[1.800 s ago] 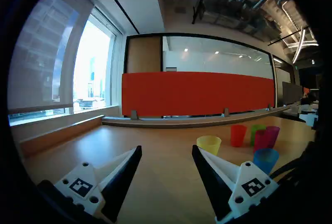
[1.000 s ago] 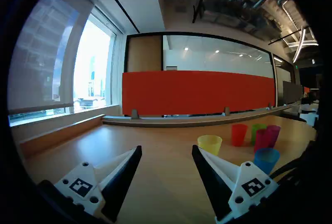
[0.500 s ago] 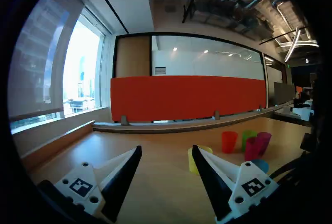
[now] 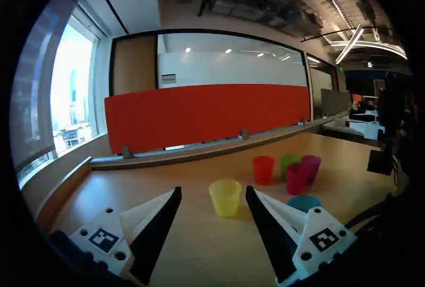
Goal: Pour water
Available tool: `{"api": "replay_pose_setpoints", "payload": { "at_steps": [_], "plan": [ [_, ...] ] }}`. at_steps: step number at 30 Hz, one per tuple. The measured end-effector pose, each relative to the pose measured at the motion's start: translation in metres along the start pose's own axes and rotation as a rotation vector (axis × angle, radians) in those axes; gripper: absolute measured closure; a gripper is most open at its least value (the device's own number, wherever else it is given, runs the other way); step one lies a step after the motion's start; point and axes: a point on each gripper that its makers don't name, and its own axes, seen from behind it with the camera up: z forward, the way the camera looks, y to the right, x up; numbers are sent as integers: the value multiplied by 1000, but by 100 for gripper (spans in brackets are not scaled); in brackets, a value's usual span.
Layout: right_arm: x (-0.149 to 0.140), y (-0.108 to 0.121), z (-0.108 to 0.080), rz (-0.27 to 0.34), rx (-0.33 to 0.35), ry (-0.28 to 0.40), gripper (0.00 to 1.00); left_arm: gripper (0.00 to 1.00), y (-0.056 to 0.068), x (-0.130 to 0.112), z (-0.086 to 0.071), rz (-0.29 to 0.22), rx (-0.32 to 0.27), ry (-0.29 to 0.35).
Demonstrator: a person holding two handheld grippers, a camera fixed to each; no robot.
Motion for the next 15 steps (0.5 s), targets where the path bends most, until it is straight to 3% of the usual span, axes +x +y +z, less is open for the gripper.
{"api": "replay_pose_setpoints", "payload": {
  "at_steps": [8,15],
  "plan": [
    [-2,-15,0,2,105,-59,0,11,39,4,1,79,-170,-43],
    [0,-27,-1,-18,200,-102,0,11,69,-3,2,106,-301,-106]
  ]
}}
